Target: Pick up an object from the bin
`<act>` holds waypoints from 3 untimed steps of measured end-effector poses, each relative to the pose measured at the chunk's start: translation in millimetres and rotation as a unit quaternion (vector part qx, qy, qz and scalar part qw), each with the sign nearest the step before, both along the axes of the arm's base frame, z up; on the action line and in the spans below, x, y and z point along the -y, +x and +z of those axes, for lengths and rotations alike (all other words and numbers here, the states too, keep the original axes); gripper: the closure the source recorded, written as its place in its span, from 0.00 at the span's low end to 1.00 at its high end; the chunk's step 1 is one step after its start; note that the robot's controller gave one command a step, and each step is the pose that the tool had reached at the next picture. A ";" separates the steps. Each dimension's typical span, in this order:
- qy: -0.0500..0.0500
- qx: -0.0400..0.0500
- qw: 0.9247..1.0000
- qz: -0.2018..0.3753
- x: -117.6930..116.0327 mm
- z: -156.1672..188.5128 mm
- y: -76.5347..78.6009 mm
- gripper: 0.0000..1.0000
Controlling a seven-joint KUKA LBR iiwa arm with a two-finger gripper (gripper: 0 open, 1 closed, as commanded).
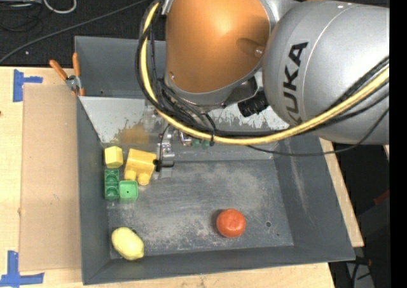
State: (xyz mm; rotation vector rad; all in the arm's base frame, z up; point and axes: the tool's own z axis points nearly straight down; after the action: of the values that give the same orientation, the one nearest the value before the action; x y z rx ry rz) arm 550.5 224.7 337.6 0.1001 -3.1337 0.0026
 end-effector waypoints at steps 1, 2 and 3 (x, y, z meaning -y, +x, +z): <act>0.002 0.004 0.994 -0.111 13.6 -34.0 19.6 0.00; -0.001 0.000 0.986 -0.167 40.0 -80.4 16.1 0.00; 0.001 0.002 0.998 -0.061 95.2 -151.5 32.9 0.00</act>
Offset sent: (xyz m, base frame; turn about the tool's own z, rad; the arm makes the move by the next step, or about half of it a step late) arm 0.0108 -0.0698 -0.1234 0.1366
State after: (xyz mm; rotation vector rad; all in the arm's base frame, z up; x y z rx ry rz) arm 583.4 129.5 186.1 -0.0922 -3.1382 0.0003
